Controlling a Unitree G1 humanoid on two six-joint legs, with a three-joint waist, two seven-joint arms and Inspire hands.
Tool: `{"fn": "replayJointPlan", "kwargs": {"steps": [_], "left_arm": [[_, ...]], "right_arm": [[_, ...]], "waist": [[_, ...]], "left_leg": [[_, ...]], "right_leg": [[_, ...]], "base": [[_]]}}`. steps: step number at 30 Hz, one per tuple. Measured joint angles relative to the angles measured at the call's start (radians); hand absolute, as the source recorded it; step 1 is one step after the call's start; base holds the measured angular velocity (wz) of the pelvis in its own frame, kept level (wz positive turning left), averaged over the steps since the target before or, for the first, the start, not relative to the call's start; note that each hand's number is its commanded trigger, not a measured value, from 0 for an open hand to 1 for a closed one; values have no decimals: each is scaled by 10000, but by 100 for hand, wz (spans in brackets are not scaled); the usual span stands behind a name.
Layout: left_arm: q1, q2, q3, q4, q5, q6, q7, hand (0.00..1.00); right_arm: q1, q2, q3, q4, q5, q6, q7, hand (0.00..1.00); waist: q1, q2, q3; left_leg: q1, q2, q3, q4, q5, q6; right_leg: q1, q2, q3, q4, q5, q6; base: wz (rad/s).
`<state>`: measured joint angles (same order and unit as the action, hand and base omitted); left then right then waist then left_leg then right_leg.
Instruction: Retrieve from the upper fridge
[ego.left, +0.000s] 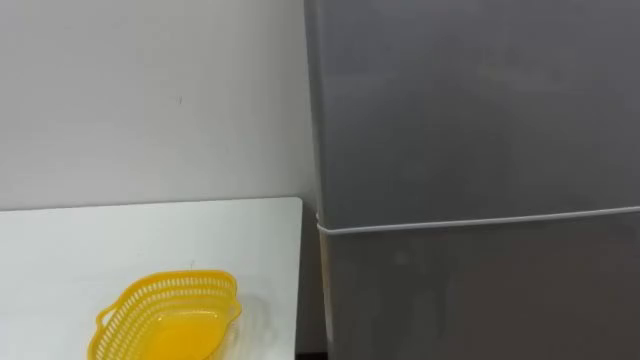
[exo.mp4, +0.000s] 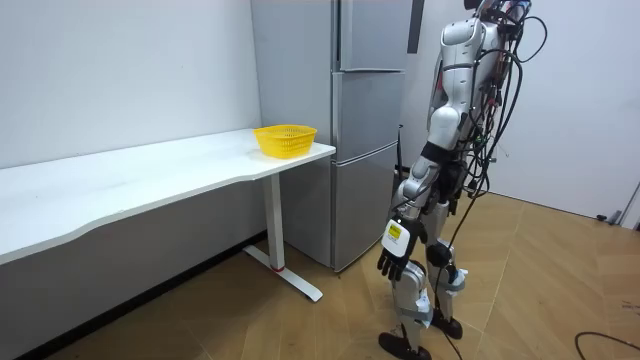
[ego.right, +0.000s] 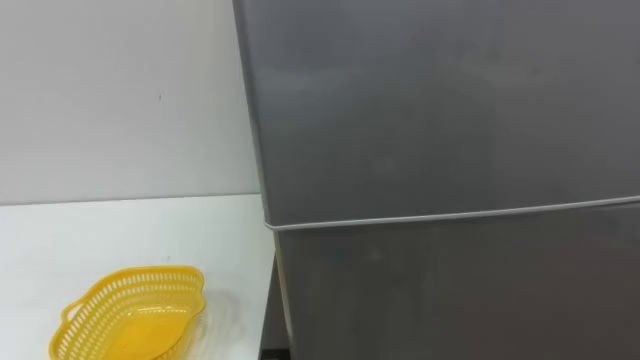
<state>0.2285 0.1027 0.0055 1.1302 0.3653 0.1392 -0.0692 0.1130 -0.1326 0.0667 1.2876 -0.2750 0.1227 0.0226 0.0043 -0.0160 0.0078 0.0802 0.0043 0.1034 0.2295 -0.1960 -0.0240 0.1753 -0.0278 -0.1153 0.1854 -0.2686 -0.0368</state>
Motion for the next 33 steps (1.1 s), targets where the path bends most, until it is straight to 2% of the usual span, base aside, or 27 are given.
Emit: {"fn": "replayJointPlan", "kwargs": {"steps": [22,25,30,33], "left_arm": [[40,-9,17,18,-68,37,125,0],[57,-32,137,107,-415,26,457,0],[51,-121,1000,50,-1117,-24,990,0],[54,-115,1319,79,-2376,-152,1493,0]], "right_arm": [[46,17,-18,-4,183,-27,-555,0],[54,19,-25,2,370,-27,-648,0],[58,21,-224,15,510,-27,-798,0],[57,-3,-238,13,740,-47,-870,0]], "waist": [[14,51,-11],[18,57,-11],[32,47,-12],[60,48,-11]], "left_leg": [[-77,-11,-91,49,-1,1],[-81,-14,-133,57,-1,1],[-100,-15,-198,39,0,1],[-122,-27,-243,45,-1,1]], "right_leg": [[6,-9,-152,-5,0,0],[8,-14,-194,4,0,0],[8,-55,-274,-4,-1,1],[3,-54,-300,-7,-1,1]], "base": [[1],[2],[4],[3]]}}
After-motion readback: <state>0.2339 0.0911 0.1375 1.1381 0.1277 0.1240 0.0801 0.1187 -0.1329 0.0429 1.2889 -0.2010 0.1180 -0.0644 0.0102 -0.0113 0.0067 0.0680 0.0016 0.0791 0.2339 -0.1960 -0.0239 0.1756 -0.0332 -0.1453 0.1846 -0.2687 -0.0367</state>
